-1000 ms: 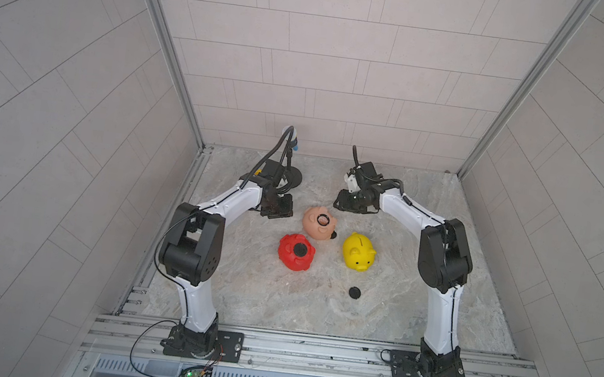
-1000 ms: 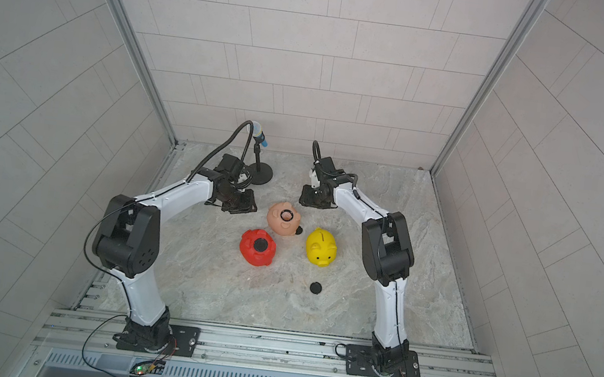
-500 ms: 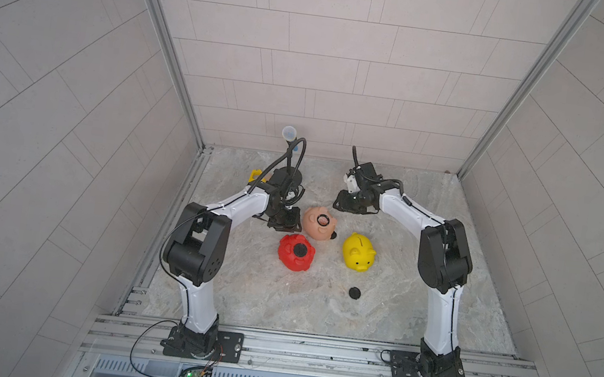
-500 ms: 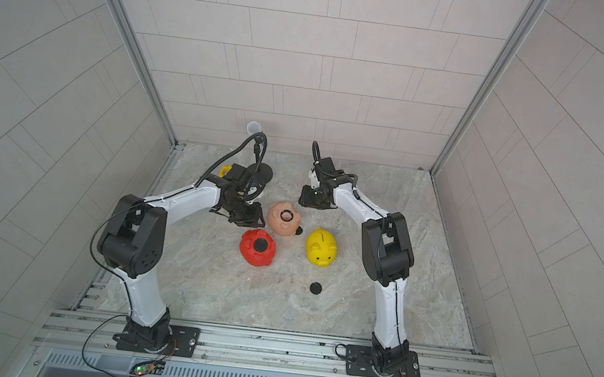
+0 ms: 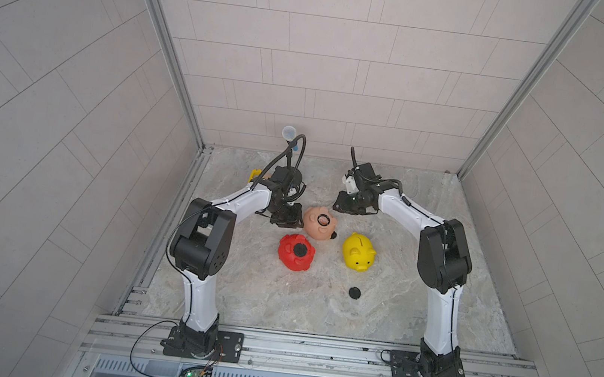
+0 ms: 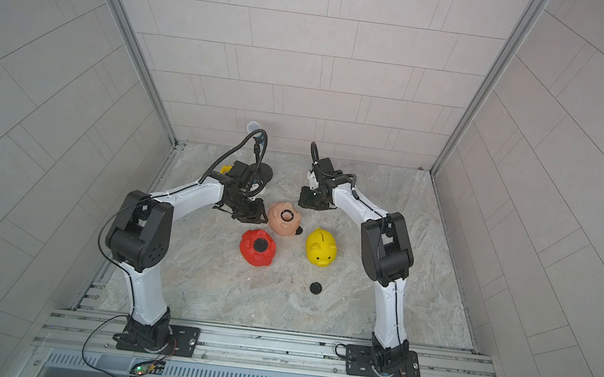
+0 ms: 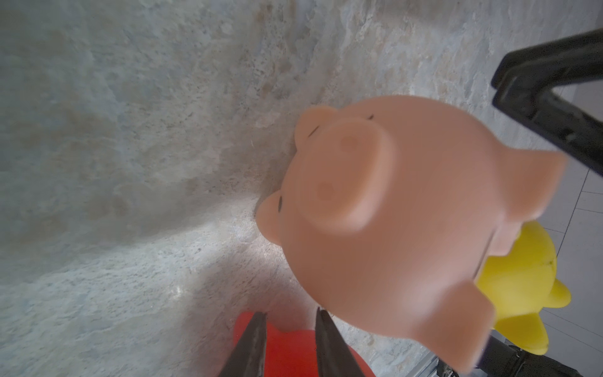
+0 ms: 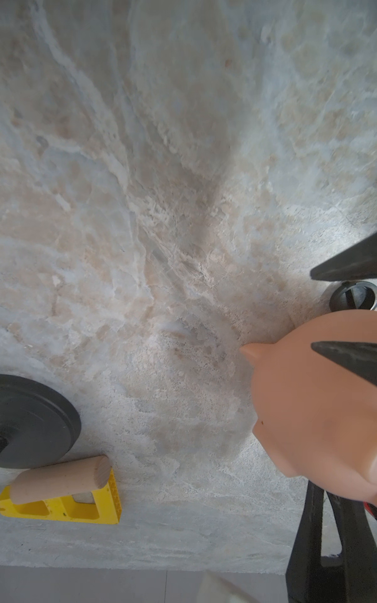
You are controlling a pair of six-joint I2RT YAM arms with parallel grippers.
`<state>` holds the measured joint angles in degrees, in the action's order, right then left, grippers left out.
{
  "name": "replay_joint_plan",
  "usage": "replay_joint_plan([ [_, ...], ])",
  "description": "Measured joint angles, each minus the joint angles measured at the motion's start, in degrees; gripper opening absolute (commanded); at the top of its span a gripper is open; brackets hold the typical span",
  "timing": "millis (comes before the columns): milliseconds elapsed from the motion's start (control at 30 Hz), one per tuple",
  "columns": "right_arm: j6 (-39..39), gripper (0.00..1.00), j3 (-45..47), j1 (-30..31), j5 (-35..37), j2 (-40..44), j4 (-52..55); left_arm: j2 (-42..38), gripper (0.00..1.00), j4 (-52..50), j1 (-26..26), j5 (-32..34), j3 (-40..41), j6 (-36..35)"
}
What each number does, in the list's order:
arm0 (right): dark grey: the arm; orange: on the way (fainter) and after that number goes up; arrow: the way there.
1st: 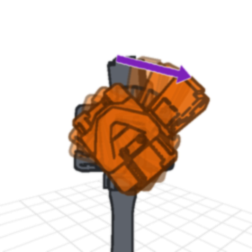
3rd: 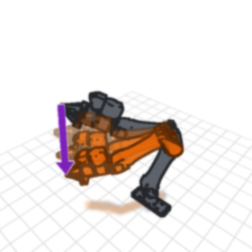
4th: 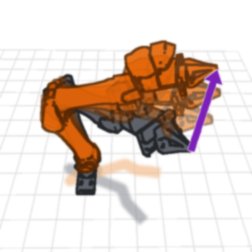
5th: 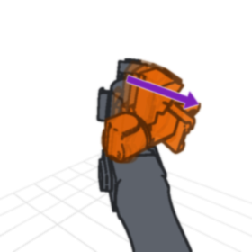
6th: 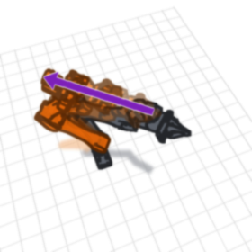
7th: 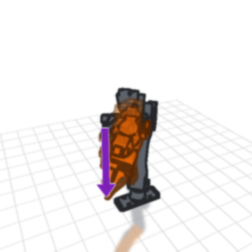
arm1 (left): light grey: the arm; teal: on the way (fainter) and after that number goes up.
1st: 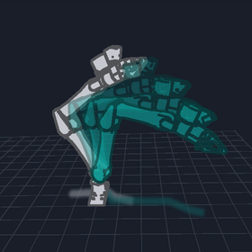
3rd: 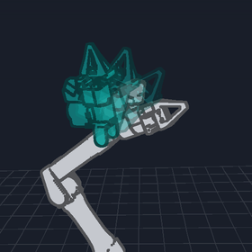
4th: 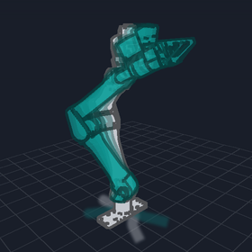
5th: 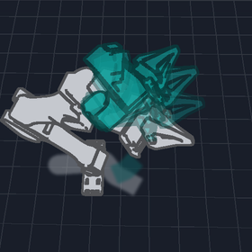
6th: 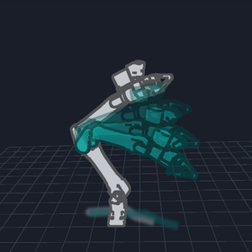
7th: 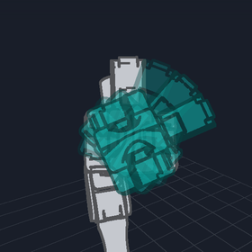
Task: Close piggy banks
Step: Adjust the piggy bank at the center of the board.
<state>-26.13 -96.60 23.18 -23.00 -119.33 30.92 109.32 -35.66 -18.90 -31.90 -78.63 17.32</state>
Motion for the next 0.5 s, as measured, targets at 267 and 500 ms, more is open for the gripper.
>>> replay_joint_plan([
  [267, -0.02, 0.29, 0.79, 0.74, -0.04, 0.00, 0.42, 1.90, 0.31, 0.50, 0.02, 0.74, -1.25, 1.18],
  [500, -0.02, 0.29, 1.46, 0.79, 0.26, 0.07, 0.72, 4.72, 0.31, 0.63, 0.13, 1.79, -3.78, 2.14],
])
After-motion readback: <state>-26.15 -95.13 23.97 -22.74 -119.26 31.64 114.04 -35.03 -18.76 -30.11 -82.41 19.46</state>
